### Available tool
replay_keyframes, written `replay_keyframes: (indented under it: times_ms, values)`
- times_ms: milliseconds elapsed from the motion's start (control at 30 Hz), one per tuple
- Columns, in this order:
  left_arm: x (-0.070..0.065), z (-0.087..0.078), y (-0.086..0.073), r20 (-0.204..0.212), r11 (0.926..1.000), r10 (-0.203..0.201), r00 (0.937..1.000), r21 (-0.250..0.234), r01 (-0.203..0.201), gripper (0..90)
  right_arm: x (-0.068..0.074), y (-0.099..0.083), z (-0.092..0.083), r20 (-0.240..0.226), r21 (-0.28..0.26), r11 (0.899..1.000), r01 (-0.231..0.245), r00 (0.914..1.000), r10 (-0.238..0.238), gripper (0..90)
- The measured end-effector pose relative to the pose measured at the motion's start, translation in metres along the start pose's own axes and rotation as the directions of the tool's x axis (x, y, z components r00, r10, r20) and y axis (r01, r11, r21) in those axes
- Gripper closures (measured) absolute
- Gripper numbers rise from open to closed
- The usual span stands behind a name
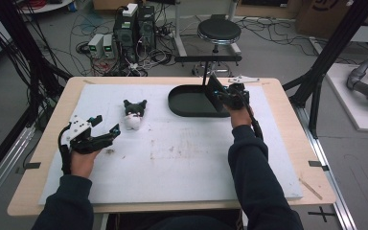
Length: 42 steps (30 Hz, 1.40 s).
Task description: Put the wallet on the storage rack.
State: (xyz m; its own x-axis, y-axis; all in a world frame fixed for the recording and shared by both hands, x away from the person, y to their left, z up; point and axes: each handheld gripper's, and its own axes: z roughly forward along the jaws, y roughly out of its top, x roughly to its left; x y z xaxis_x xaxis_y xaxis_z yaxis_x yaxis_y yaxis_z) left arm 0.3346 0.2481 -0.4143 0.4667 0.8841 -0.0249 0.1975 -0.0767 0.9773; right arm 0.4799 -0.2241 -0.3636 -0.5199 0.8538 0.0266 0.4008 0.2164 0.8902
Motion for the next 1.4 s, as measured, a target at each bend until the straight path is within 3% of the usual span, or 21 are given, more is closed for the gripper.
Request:
replay_keyframes:
  times_ms: [133, 267, 300, 333, 400, 433, 567, 633, 700, 800, 933, 1000, 1100, 1133, 1167, 1200, 1267, 1300, 1400]
  values:
    - [0.000, 0.000, 0.000, 0.000, 1.0000, 0.001, 1.0000, 0.000, -0.001, 22.9, 0.000, 0.001, 0.012, 0.007, -0.005, 1.000, -0.029, 0.9995, 0.030, 78.4]
    - [0.000, 0.001, 0.000, 0.003, 1.0000, 0.005, 1.0000, 0.007, -0.005, 22.9, -0.004, -0.001, 0.028, 0.016, -0.008, 0.997, -0.083, 0.9964, 0.083, 78.4]
    - [0.000, 0.001, -0.001, 0.003, 1.0000, 0.003, 1.0000, 0.006, -0.003, 22.9, -0.007, -0.002, 0.036, 0.021, -0.001, 0.993, -0.117, 0.9929, 0.117, 78.3]
    - [-0.001, 0.002, -0.001, 0.005, 0.9999, 0.006, 1.0000, 0.009, -0.006, 22.9, -0.007, -0.002, 0.036, 0.021, -0.001, 0.993, -0.117, 0.9929, 0.117, 78.3]
    - [-0.001, 0.002, -0.001, 0.007, 0.9999, 0.008, 0.9999, 0.007, -0.008, 22.9, -0.010, -0.008, 0.046, 0.014, -0.008, 0.983, -0.182, 0.9831, 0.182, 78.3]
    - [0.000, 0.002, -0.001, 0.005, 0.9999, 0.007, 1.0000, 0.008, -0.007, 22.9, -0.010, -0.008, 0.046, 0.014, -0.008, 0.983, -0.182, 0.9831, 0.182, 78.3]
    - [0.001, 0.001, -0.001, 0.002, 1.0000, 0.003, 1.0000, 0.007, -0.003, 22.9, -0.017, -0.019, 0.056, 0.006, 0.034, 0.966, -0.255, 0.9669, 0.255, 77.9]
    - [0.001, 0.001, -0.001, 0.001, 1.0000, 0.003, 1.0000, 0.006, -0.003, 22.9, -0.019, -0.019, 0.056, 0.005, 0.035, 0.965, -0.261, 0.9653, 0.261, 77.7]
    - [0.000, 0.001, -0.001, 0.001, 1.0000, 0.004, 1.0000, 0.007, -0.004, 22.9, -0.023, -0.019, 0.054, 0.044, 0.048, 0.964, -0.262, 0.9646, 0.260, 75.0]
    - [0.000, 0.001, -0.002, -0.001, 1.0000, 0.004, 1.0000, 0.006, -0.004, 22.9, -0.027, -0.020, 0.052, 0.066, 0.059, 0.964, -0.258, 0.9649, 0.254, 71.1]
    - [0.000, 0.001, -0.002, -0.004, 1.0000, 0.000, 1.0000, 0.006, 0.000, 22.9, -0.036, -0.023, 0.048, 0.147, 0.121, 0.964, -0.237, 0.9647, 0.219, 57.3]
    - [0.000, 0.001, -0.002, 0.000, 1.0000, 0.003, 1.0000, 0.007, -0.003, 22.9, -0.043, -0.027, 0.047, 0.153, 0.179, 0.954, -0.241, 0.9646, 0.215, 51.3]
    - [-0.001, 0.002, -0.002, -0.002, 0.9999, 0.004, 1.0000, 0.011, -0.003, 22.9, -0.045, -0.029, 0.050, 0.125, 0.217, 0.954, -0.205, 0.9754, 0.182, 46.7]
    - [-0.001, 0.002, -0.002, -0.002, 0.9999, 0.004, 1.0000, 0.011, -0.003, 22.9, -0.045, -0.029, 0.050, 0.125, 0.217, 0.954, -0.205, 0.9754, 0.182, 46.7]
    - [-0.001, 0.002, -0.002, 0.000, 0.9999, 0.002, 1.0000, 0.011, -0.002, 22.9, -0.044, -0.031, 0.054, 0.081, 0.241, 0.951, -0.194, 0.9805, 0.179, 43.6]
    - [-0.001, 0.002, -0.002, 0.000, 0.9999, 0.004, 1.0000, 0.011, -0.004, 22.9, -0.044, -0.031, 0.054, 0.081, 0.241, 0.951, -0.194, 0.9805, 0.179, 43.6]
    - [0.000, 0.001, -0.002, -0.001, 0.9999, 0.002, 1.0000, 0.010, -0.002, 22.9, -0.043, -0.030, 0.054, 0.102, 0.253, 0.952, -0.172, 0.9833, 0.151, 34.9]
    - [0.000, 0.001, -0.002, -0.001, 0.9999, 0.002, 1.0000, 0.010, -0.002, 22.9, -0.043, -0.030, 0.054, 0.102, 0.253, 0.952, -0.172, 0.9833, 0.151, 34.9]
    - [0.000, 0.001, -0.002, -0.004, 1.0000, -0.001, 1.0000, 0.009, 0.001, 22.9, -0.048, -0.026, 0.041, 0.185, 0.229, 0.960, -0.159, 0.9757, 0.118, 26.4]
